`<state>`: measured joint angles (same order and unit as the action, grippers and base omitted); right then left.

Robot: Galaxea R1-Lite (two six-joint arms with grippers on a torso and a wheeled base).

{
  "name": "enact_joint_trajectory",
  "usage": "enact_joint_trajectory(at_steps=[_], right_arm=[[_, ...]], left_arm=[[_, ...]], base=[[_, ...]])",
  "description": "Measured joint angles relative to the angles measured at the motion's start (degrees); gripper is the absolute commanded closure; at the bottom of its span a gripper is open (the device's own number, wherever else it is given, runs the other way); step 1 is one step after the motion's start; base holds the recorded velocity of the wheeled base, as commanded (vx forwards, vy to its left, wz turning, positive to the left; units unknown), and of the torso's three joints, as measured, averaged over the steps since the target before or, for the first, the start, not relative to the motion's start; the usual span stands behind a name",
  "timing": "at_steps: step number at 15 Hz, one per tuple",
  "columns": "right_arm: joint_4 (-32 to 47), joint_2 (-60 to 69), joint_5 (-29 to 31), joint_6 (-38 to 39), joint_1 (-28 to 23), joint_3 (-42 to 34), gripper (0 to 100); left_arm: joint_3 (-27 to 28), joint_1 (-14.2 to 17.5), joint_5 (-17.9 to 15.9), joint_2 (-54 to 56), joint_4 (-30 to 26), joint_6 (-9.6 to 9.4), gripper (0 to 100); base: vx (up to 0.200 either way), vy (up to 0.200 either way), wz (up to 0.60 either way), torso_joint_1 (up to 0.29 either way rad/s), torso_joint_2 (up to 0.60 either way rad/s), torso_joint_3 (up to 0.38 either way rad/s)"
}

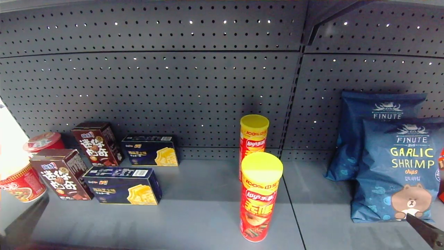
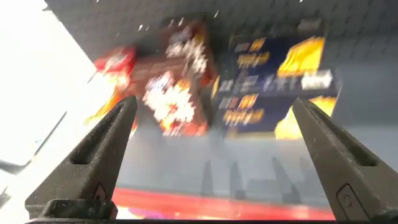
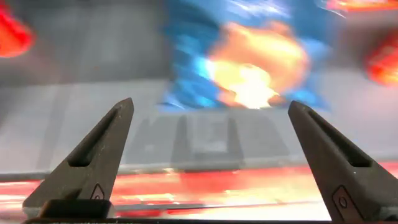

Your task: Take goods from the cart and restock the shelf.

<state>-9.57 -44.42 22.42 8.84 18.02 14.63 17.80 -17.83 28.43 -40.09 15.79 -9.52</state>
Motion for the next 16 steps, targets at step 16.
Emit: enact_joint_trajectory(at_steps=[16], right_arm=[[11.59, 44.32, -12.37, -8.08, -17.92, -11.39, 0]], left_arm=[[-17.14, 13.09, -18.07, 35.02, -12.24, 9.59, 0]], base=[[0.0, 0.0, 0.0, 0.0, 0.0, 0.0]])
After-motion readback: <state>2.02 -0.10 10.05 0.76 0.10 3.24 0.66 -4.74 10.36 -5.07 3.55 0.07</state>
